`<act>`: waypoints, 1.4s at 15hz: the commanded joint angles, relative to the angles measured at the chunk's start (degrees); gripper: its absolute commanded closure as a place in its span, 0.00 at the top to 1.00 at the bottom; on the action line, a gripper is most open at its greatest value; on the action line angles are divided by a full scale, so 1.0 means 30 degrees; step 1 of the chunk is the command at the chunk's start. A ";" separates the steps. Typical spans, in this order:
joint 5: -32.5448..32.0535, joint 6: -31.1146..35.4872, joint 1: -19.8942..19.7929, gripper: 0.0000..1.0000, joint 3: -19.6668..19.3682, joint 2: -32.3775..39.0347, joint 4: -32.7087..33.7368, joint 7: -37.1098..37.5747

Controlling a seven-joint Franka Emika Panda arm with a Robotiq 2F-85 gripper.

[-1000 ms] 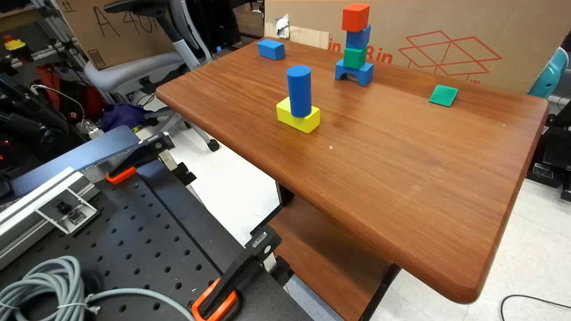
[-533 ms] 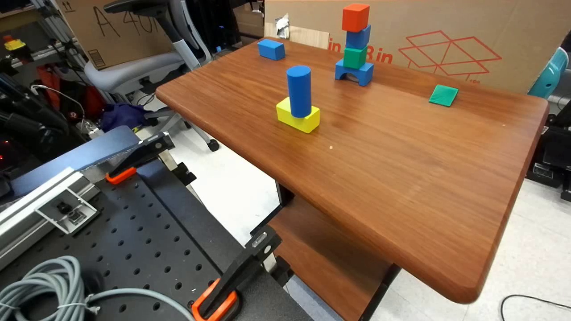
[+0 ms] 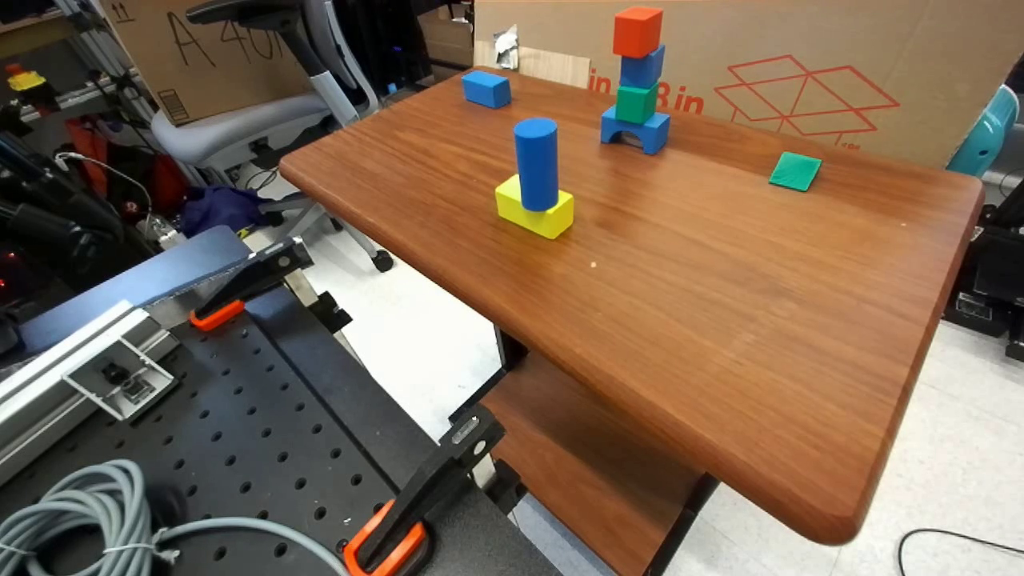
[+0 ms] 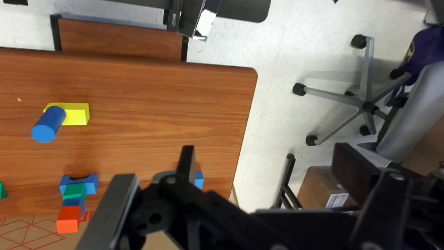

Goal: Move the blue block closer to you

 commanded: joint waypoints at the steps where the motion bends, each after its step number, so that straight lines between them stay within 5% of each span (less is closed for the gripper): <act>1: -0.0662 0.4579 -0.0235 1.00 0.1150 0.3181 -0.0673 0.0392; 9: -0.3837 0.8878 -0.1094 1.00 0.1462 1.0785 0.1296 0.2514; 17: -0.9353 0.8043 -0.0660 1.00 -0.0078 1.6531 0.6346 0.7982; 21: -0.9736 0.7125 0.0037 1.00 -0.1009 1.8569 0.8947 0.9000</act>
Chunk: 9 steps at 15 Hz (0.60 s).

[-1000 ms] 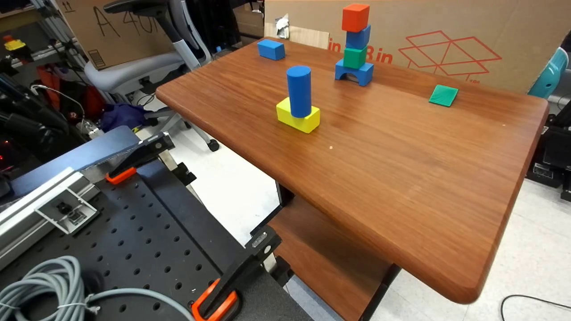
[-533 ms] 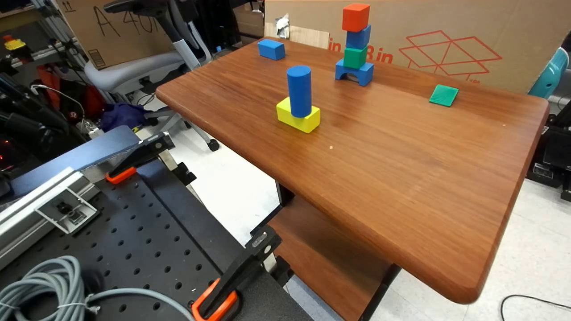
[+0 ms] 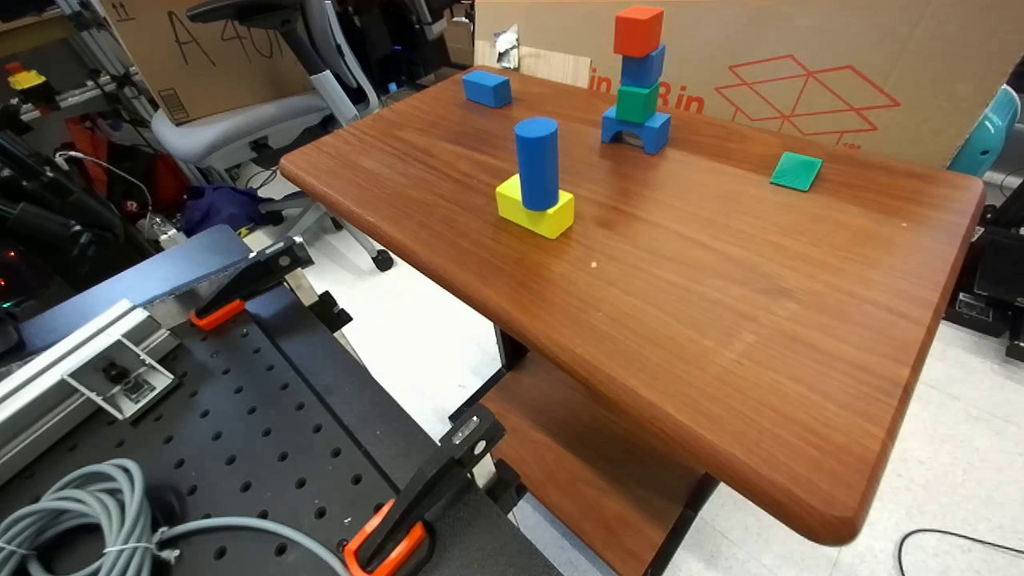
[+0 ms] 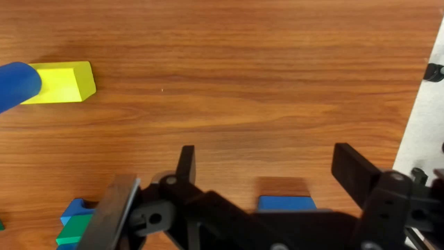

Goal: Move the blue block closer to you

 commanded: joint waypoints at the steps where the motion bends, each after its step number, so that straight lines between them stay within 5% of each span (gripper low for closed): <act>1: 0.0007 -0.1525 0.0762 1.00 -0.0841 0.2016 0.2891 0.0678; 9: 0.1484 -0.3663 0.0887 1.00 -0.1012 0.4940 0.6995 0.0567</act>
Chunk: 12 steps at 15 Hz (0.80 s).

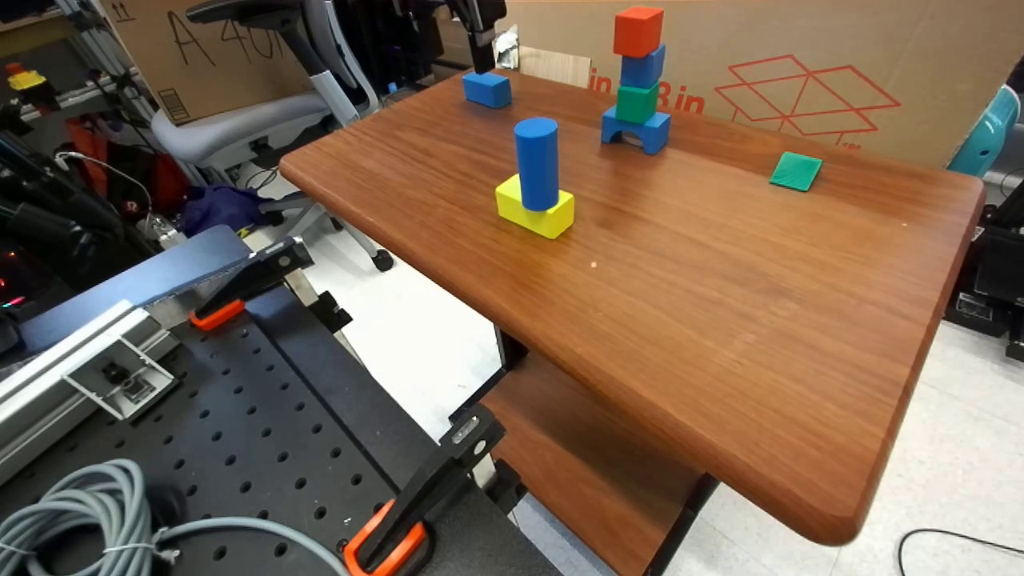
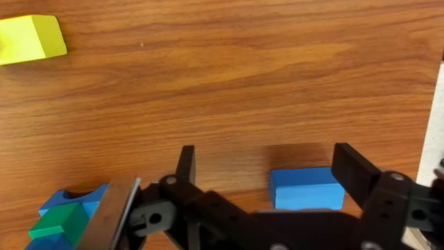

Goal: Move the blue block closer to you

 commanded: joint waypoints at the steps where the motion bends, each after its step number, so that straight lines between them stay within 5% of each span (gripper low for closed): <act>1: 0.0569 -0.0834 0.0534 1.00 -0.0381 0.1502 0.2023 0.0094; 12: 0.1533 -0.1511 0.1007 1.00 -0.0382 0.3542 0.5224 -0.0058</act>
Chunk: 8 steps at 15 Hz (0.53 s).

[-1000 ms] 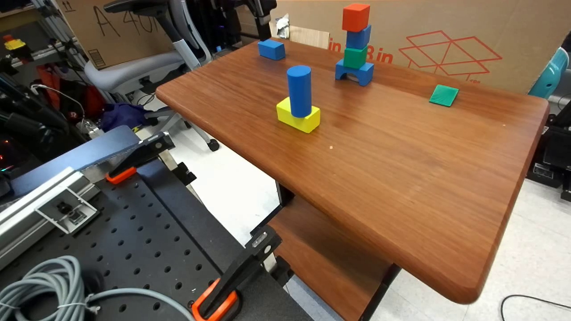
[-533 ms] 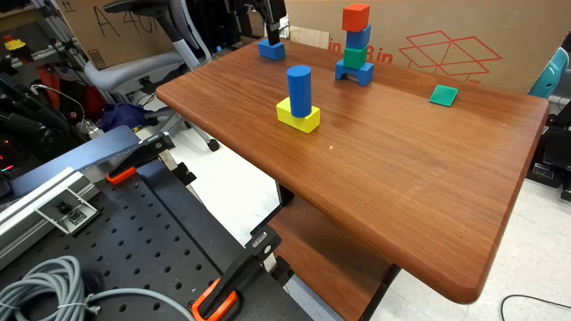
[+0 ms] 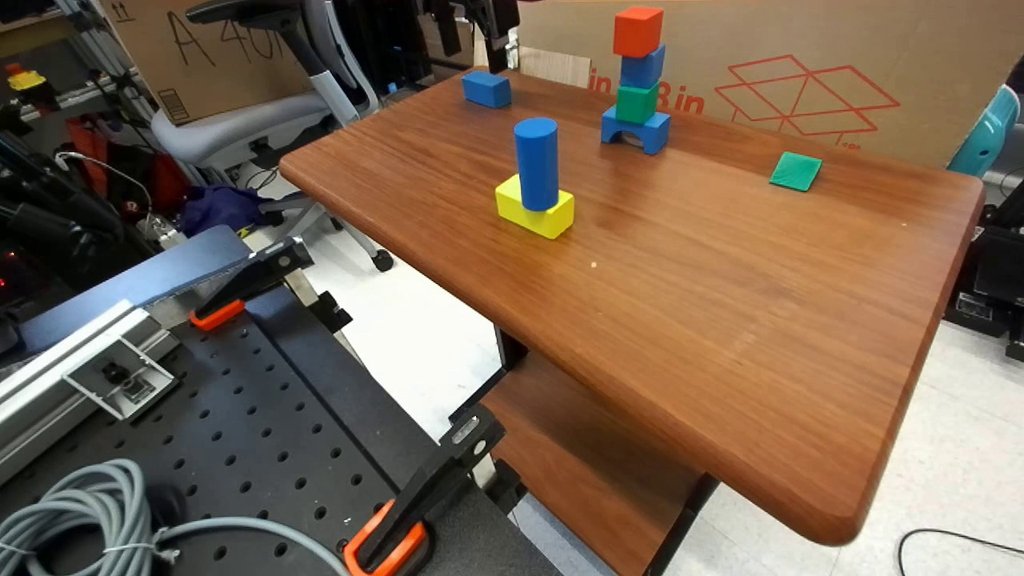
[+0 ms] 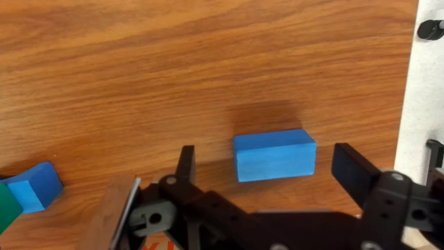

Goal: Move the blue block closer to you

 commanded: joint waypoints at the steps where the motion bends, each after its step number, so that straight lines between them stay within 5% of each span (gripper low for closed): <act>1: 0.0315 -0.1185 0.0663 1.00 -0.0400 0.0793 0.1555 0.0069; 8: -0.0028 -0.1766 0.1338 1.00 -0.0804 0.2031 0.2672 0.0260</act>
